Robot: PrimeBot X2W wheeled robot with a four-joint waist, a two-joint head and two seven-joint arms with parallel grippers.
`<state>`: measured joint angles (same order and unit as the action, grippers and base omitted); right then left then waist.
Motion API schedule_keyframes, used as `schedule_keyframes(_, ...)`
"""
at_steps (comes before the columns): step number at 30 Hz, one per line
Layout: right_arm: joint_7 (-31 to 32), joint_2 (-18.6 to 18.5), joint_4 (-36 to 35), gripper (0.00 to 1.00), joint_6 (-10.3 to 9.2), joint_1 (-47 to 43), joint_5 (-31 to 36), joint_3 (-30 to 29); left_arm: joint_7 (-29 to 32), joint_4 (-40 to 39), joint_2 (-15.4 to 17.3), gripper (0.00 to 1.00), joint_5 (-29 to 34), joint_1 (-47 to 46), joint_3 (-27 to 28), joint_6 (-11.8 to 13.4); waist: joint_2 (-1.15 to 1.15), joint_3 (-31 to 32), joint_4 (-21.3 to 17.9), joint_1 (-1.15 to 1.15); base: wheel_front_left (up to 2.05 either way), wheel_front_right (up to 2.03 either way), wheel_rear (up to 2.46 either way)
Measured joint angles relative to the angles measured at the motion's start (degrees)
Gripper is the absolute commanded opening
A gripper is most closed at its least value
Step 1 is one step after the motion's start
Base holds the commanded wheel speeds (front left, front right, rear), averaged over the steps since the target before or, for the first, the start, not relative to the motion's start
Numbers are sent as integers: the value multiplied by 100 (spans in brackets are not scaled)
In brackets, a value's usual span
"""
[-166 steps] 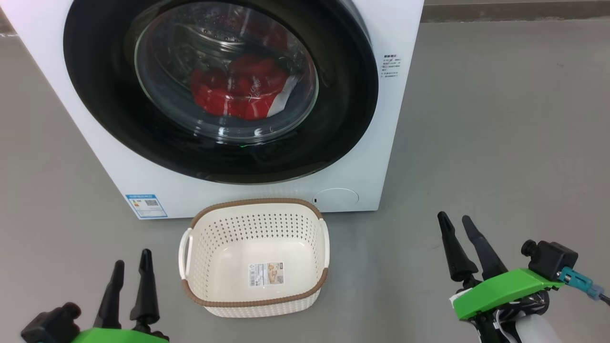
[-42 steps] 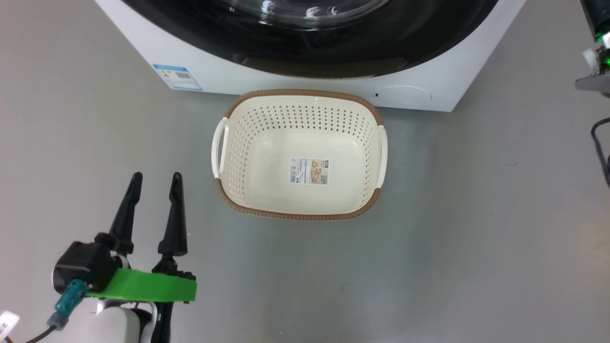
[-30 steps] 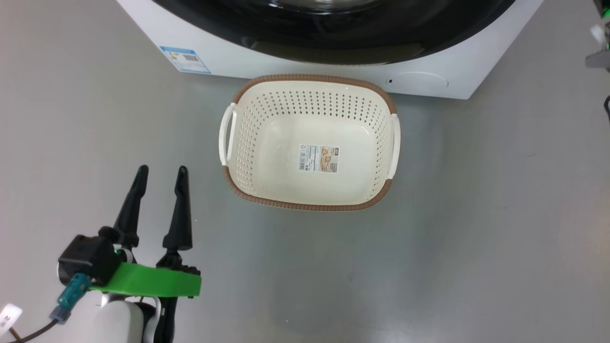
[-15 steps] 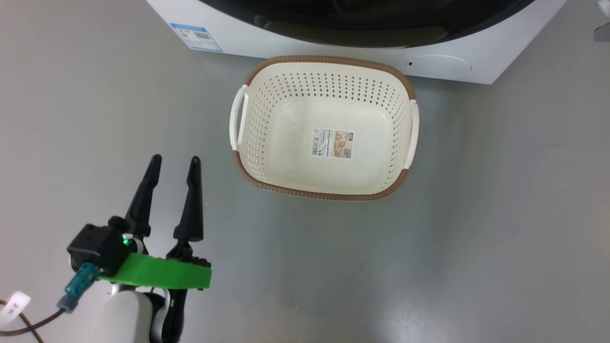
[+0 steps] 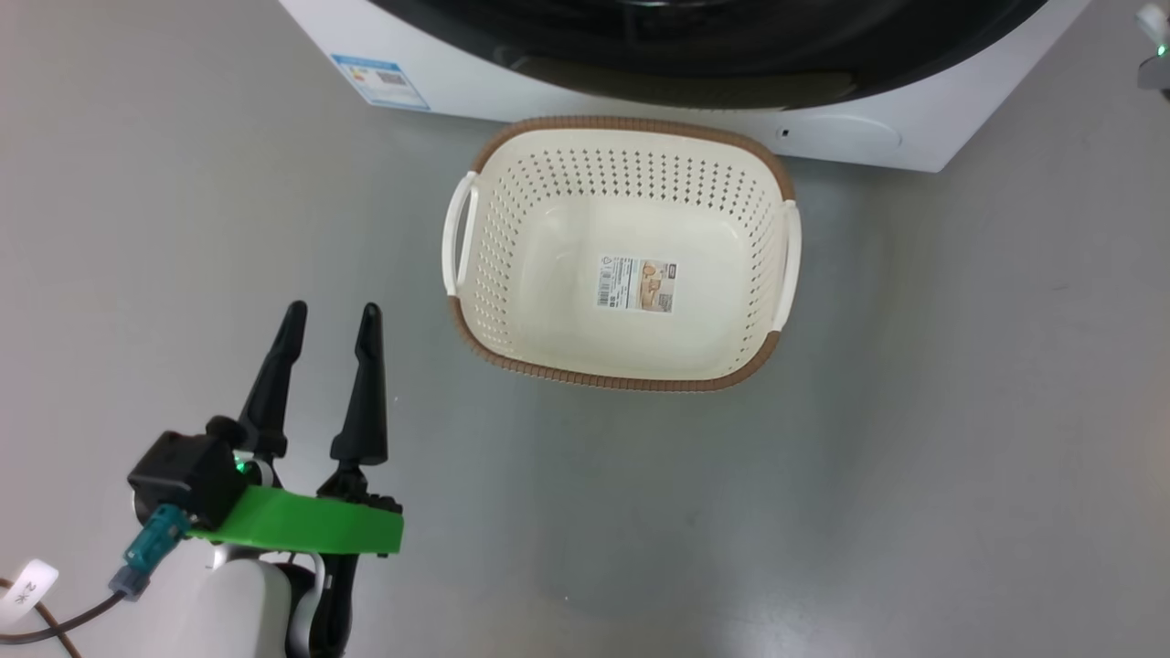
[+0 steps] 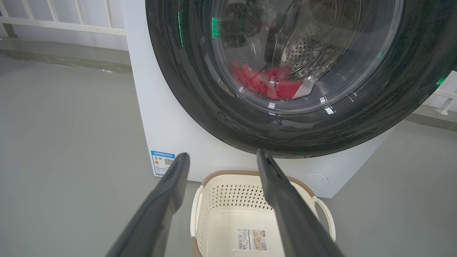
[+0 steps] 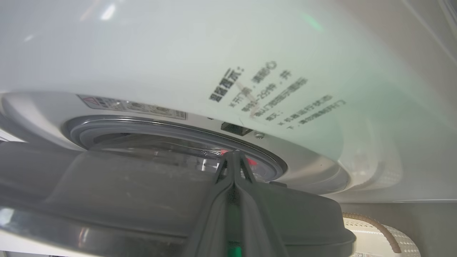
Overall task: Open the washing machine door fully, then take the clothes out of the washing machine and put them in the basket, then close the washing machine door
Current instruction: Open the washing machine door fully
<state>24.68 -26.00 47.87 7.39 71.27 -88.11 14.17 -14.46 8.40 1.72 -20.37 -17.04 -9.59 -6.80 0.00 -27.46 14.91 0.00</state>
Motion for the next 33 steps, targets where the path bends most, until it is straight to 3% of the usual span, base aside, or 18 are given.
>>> schedule_keyframes(22, 1137, 248, -192, 0, -1, -706, -628, -78, 0, 66, 1, 100, 55, 38, 156, 0, 0, 407, -285, 0, 0, 0, 0)
schedule_keyframes(33, 1233, 345, -246, 0, 0, -855, -628, -70, 0, 64, 1, 100, 90, 148, 204, -1, 0, 466, -316, 0, 0, 0, 0)
